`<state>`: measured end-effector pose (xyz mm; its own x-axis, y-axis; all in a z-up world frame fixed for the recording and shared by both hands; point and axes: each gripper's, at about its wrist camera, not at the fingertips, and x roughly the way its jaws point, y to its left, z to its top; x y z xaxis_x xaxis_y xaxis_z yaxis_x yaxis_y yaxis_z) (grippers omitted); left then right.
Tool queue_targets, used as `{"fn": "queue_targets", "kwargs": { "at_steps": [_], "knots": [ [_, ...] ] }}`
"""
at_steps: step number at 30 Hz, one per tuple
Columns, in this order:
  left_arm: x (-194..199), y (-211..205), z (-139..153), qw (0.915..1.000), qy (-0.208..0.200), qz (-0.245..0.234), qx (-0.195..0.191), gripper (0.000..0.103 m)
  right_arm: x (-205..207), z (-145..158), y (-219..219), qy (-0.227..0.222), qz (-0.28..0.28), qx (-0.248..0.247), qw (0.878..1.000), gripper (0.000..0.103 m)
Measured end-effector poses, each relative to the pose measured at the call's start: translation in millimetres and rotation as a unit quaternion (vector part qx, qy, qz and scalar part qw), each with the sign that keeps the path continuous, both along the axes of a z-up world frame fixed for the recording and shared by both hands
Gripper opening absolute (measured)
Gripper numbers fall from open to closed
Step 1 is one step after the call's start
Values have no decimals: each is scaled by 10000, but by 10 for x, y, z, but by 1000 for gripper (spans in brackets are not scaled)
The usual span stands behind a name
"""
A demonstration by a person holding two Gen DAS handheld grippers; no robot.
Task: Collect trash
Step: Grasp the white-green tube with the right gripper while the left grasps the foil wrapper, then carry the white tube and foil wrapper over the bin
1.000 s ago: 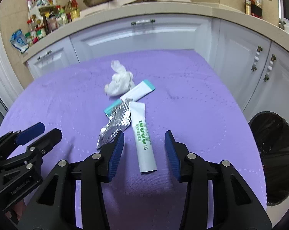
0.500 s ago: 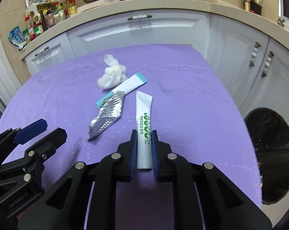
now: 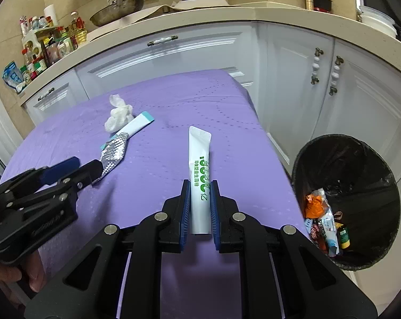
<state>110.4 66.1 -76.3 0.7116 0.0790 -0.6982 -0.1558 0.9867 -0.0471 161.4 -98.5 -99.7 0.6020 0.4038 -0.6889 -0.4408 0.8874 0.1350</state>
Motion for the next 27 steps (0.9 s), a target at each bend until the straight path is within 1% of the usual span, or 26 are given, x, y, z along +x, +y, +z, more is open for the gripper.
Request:
{"fn": "queue_targets", "kwargs": {
  "at_steps": [2, 3, 5, 7, 10, 15, 27],
  "knots": [
    [20, -8, -37, 10000, 73, -22, 5, 28, -9, -3, -41, -4, -24, 30, 10000, 14],
    [27, -14, -59, 9999, 122, -40, 3, 25, -7, -3, -59, -8, -33, 42, 10000, 14],
    [27, -14, -79, 9998, 168, -50, -12, 15, -7, -3, -83, -16, -43, 60, 10000, 14],
    [22, -13, -71, 9999, 147, -67, -12, 8, -8, -2, -102, -26, -50, 75, 10000, 14],
    [-17, -21, -49, 9999, 79, -93, 85, 6, -23, 9, -116, -68, -66, 108, 9999, 14],
    [-96, -23, -4, 9998, -9, -115, 130, 6, -72, 24, -123, -134, -78, 135, 9998, 14],
    [-270, -22, 124, 9996, -212, -32, 156, 6, -197, 93, -123, -273, -64, 138, 9995, 14]
  ]
}}
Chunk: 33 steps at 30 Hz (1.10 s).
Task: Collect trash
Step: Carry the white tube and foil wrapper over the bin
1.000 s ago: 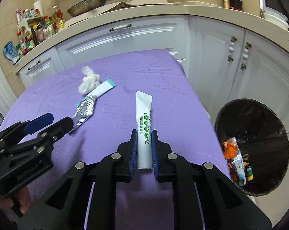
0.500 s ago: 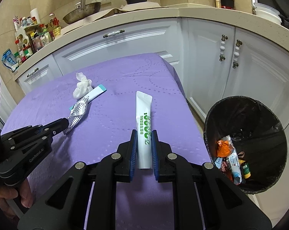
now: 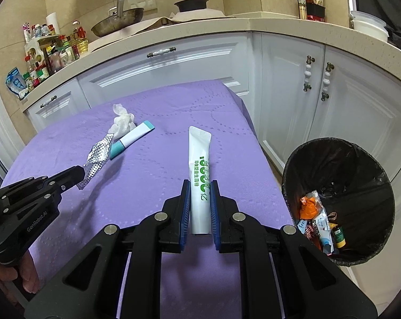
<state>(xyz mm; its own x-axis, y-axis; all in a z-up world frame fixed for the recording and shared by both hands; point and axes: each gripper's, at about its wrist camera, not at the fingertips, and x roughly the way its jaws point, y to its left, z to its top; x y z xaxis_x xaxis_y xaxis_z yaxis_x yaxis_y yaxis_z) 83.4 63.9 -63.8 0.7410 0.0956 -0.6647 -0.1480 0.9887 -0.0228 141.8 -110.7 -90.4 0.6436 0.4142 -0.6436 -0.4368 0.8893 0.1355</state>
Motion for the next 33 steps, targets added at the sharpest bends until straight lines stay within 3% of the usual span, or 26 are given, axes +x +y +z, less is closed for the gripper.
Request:
{"fn": "queue_targets", "kwargs": {
  "at_steps": [17, 33],
  "knots": [
    [-198, -323, 235, 9991, -321, -235, 119, 6, -208, 189, -323, -279, -262, 70, 9992, 14],
    [-43, -1051, 316, 9941, -481, -968, 94, 6, -191, 203, -1240, -420, -1164, 78, 9923, 14]
  ]
}}
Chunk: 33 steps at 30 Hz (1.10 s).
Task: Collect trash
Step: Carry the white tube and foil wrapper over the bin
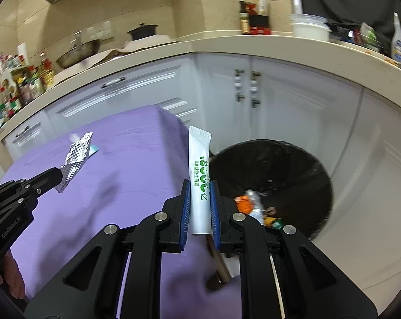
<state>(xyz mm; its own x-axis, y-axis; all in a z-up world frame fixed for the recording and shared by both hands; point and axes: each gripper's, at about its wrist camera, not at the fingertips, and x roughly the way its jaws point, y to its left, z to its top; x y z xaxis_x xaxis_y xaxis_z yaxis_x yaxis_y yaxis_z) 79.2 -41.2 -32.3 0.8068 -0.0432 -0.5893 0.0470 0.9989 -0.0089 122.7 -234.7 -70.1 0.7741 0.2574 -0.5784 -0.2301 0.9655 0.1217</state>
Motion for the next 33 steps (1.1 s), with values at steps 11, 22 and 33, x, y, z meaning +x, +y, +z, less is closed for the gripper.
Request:
{"fn": "queue_targets", "kwargs": {
  "at_steps": [11, 22, 33],
  "knots": [
    [227, -583, -36, 9987, -27, -503, 45, 6, 128, -41, -608, -54, -592, 40, 9982, 14],
    [453, -1029, -144, 9968, 22, -786, 165, 6, 287, -179, -943, 7, -862, 101, 9962, 14],
    [675, -1263, -299, 9959, 189, -846, 240, 6, 473, -328, -1084, 94, -982, 153, 9950, 14]
  ]
}}
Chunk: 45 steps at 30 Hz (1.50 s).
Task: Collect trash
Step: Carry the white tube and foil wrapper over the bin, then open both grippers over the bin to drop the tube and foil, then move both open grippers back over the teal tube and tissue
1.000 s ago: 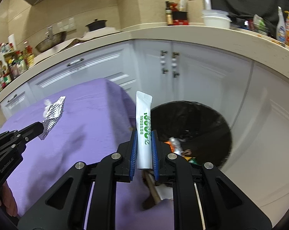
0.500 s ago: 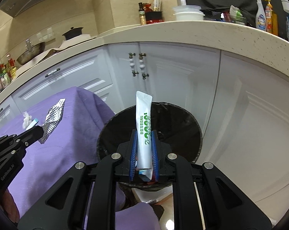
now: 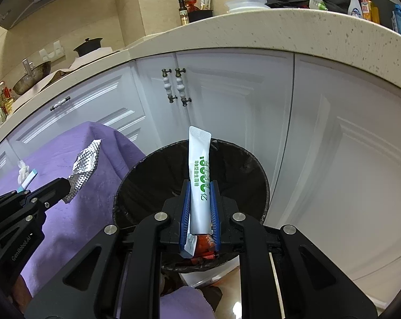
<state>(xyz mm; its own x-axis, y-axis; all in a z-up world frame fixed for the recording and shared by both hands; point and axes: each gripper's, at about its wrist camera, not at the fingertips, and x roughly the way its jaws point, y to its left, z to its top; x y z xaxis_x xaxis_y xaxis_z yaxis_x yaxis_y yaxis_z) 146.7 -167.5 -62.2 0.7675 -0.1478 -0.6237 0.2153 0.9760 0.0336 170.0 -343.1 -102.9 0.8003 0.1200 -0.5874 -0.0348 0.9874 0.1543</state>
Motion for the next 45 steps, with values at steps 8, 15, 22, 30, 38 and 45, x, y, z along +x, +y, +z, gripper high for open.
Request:
{"fn": "queue_targets", "kwargs": {
  "at_steps": [8, 15, 22, 30, 38, 45],
  "knots": [
    [145, -102, -71, 10000, 38, -25, 43, 6, 167, -77, -46, 40, -67, -22, 10000, 16],
    [243, -75, -121, 9997, 237, 42, -40, 20, 268, -165, -68, 123, -186, 28, 9997, 32],
    [181, 14, -62, 9998, 167, 92, -83, 37, 228, -130, 1, 95, -161, 29, 9998, 33],
    [39, 400, 63, 9991, 69, 399, -154, 47, 127, -14, 246, 13, 3, 120, 9999, 40],
    [-155, 1110, 115, 9938, 57, 1096, -173, 48, 61, 122, 889, -55, 637, 167, 9978, 41],
    [-401, 1846, 136, 9835, 48, 1799, -168, 48, 36, 216, 1671, -76, 1329, 140, 9910, 46]
  ]
}}
